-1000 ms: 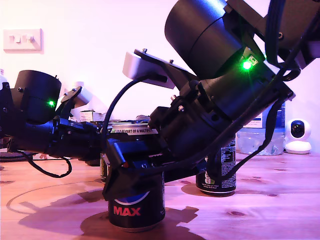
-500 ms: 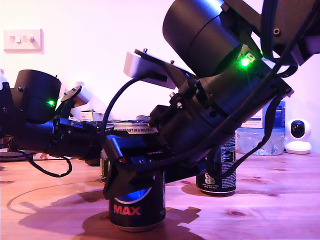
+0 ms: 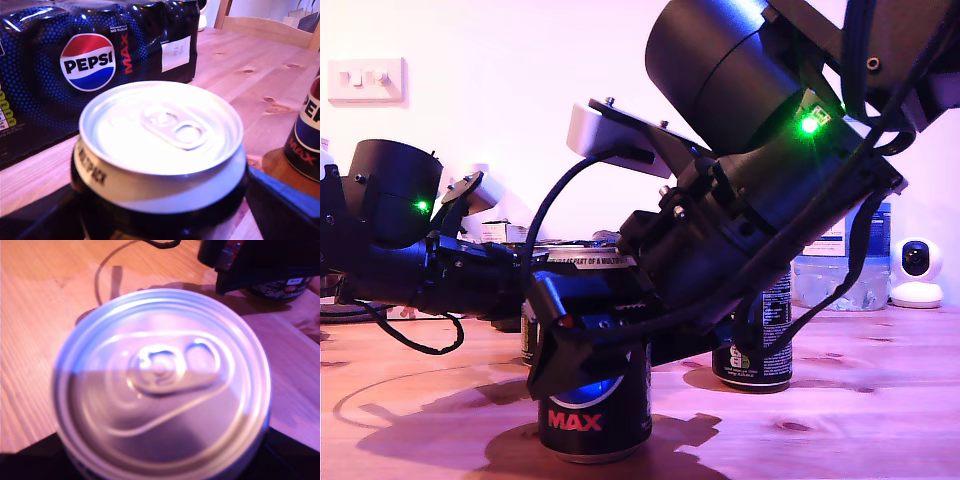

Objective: Stack up the Pepsi cans on top of each other

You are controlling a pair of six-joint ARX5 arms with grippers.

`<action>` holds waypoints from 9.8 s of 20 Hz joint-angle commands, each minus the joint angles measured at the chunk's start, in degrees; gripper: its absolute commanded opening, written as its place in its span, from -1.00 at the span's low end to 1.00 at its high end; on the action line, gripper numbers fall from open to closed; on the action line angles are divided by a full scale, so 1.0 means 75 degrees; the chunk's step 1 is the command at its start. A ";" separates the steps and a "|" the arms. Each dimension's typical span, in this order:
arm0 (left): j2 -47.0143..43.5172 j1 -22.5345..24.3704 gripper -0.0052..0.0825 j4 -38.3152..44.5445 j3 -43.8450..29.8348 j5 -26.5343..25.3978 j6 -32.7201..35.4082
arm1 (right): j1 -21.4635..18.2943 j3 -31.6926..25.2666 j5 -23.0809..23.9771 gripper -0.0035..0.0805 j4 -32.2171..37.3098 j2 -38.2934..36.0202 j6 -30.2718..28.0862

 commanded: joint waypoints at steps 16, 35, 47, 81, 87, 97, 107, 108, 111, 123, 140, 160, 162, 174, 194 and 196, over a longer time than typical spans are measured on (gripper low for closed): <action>-0.0035 0.0003 0.91 0.0061 -0.0047 0.0015 0.0035 | 0.0219 -0.0166 0.0160 0.51 -0.0440 -0.0839 -0.0117; -0.0035 0.0003 0.91 0.0044 -0.0047 0.0012 0.0038 | 0.0102 -0.0169 0.0277 0.51 0.1026 0.0300 -0.0466; -0.0035 0.0003 0.91 -0.0533 -0.0047 -0.0052 0.0035 | 0.0105 -0.0169 0.0280 0.51 0.0997 0.0297 -0.0405; -0.0035 0.0003 0.91 -0.1556 -0.0047 -0.0052 0.0035 | 0.0052 -0.0169 -0.0009 0.97 0.1262 0.0294 -0.0210; -0.0035 0.0003 0.91 -0.1556 -0.0047 -0.0052 0.0035 | 0.0047 -0.0169 0.0163 0.97 0.1244 -0.0152 -0.0210; -0.0035 0.0003 0.91 -0.1556 -0.0047 -0.0052 0.0035 | 0.0050 -0.0169 0.0160 0.97 0.0361 -0.1906 -0.0213; -0.0035 0.0003 0.91 -0.1550 -0.0047 -0.0050 0.0035 | 0.0047 -0.0169 0.0172 0.97 -0.1064 -0.3724 -0.0259; -0.0035 0.0003 0.91 -0.1562 -0.0047 -0.0052 0.0035 | 0.0047 -0.0169 0.0175 0.97 -0.1201 -0.3853 -0.0280; -0.0038 0.0003 0.91 -0.1600 -0.0047 -0.0052 0.0035 | 0.0047 -0.0169 0.0262 0.97 -0.1469 -0.4106 -0.0481; -0.0035 -0.0096 0.91 -0.1317 0.0396 -0.0047 0.0035 | 0.0050 -0.0169 0.0344 0.97 -0.2256 -0.4138 -0.0525; -0.0035 -0.0125 0.90 -0.1338 0.0405 -0.0050 0.0035 | 0.0157 -0.0119 0.0353 0.80 -0.3308 -0.4334 -0.0181; -0.0440 -0.0119 0.05 -0.1786 0.0405 -0.0015 0.0242 | 0.0149 -0.0119 0.0367 -0.04 -0.3710 -0.4389 -0.0210; -0.0717 -0.0119 0.05 -0.2060 0.0405 -0.0012 0.0297 | 0.0149 -0.0119 0.0370 -0.04 -0.3856 -0.4389 -0.0210; -0.2410 -0.0134 0.05 -0.3602 0.0405 0.0017 0.0490 | 0.0149 -0.0143 0.1043 -0.04 -0.3993 -0.4468 -0.0230; -0.4470 -0.0935 0.05 -0.5584 0.0405 0.0560 0.0493 | -0.2323 -0.2911 0.0804 -0.04 -0.3319 -0.8469 -0.0140; -0.4607 -0.1058 0.05 -0.5863 0.0402 0.0635 0.0493 | -0.2725 -0.3139 0.0460 -0.04 -0.3139 -0.8486 -0.0149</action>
